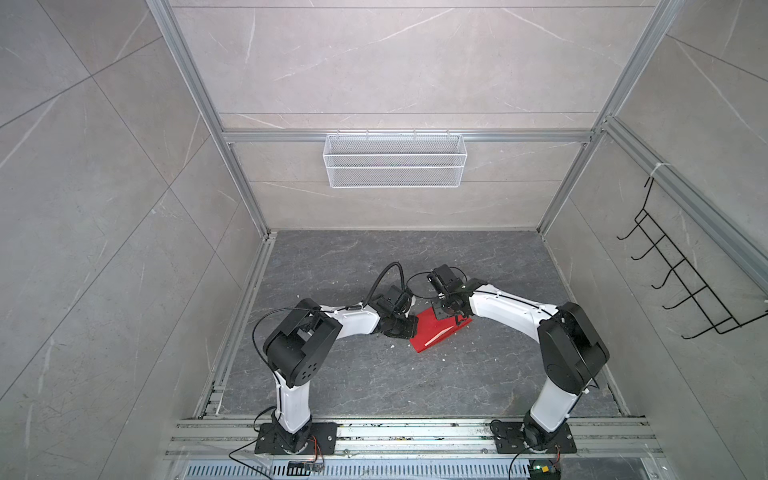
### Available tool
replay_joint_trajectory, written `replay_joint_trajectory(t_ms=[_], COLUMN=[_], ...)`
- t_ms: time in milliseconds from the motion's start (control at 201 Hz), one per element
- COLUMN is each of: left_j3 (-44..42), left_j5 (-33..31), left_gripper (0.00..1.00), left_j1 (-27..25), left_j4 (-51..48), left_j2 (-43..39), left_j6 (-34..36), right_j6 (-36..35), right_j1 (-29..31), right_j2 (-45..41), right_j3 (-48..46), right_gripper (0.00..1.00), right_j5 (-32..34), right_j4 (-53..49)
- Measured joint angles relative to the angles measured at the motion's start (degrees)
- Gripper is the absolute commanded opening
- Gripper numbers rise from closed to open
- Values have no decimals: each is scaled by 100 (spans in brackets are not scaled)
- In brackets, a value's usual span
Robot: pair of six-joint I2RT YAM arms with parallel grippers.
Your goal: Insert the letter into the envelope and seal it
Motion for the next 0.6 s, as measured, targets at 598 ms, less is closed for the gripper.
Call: replay_joint_trajectory(t_ms=[598], left_j3=[11], left_j5=[0], left_gripper=[0], left_j1=[-2], left_j4=[-7], left_j2=[11], left_j6=[0], right_j6=[55], right_j1=[-254], right_j2=[-1261], right_j3=[-144], right_gripper=[0], right_j5=[-905], right_j4=[20])
